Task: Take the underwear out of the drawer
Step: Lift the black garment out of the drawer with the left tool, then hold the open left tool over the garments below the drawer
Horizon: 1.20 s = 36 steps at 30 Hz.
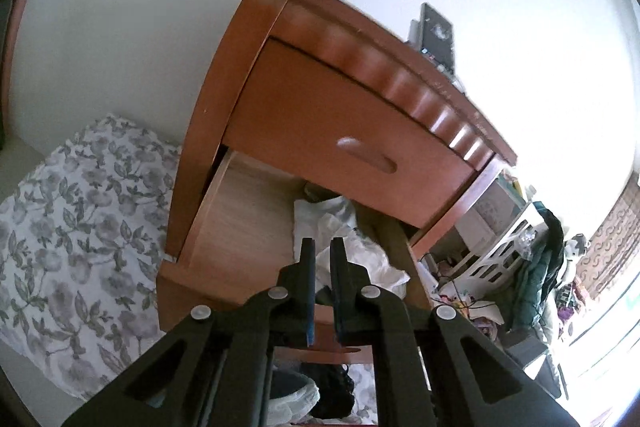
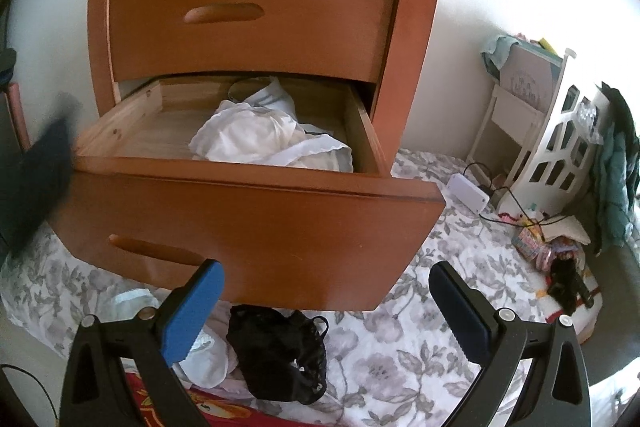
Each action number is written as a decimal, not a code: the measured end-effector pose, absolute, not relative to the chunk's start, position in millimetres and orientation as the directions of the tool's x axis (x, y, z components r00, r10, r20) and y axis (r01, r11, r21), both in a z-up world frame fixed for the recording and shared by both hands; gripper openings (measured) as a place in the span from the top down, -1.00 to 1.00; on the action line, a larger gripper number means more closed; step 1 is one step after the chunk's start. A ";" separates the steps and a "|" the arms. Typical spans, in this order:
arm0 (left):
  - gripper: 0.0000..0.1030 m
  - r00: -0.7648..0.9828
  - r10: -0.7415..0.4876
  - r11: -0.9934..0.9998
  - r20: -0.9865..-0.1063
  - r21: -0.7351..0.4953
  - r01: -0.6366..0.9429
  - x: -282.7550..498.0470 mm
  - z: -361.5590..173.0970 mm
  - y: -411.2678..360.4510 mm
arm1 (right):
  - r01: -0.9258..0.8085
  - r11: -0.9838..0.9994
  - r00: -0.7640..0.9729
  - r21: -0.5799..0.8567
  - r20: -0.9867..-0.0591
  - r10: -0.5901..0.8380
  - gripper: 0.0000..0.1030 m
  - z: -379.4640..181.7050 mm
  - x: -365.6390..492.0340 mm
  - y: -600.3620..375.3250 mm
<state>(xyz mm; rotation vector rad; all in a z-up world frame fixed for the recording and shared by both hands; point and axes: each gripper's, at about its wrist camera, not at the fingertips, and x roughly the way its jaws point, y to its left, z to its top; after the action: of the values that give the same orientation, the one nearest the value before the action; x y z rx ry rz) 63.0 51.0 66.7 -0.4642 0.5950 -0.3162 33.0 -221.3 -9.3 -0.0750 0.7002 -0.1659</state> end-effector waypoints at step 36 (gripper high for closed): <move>-0.36 0.648 -0.357 0.912 -0.672 -0.401 0.086 57.0 12.1 41.3 | 0.114 0.983 0.752 -0.145 -0.634 -0.181 -1.00 -9.4 32.7 -216.0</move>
<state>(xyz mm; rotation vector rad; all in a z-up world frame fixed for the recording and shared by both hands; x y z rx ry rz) 57.0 41.3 12.1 -0.3511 0.8312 -0.2579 32.7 -216.0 -9.4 -0.0995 0.7017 -0.1616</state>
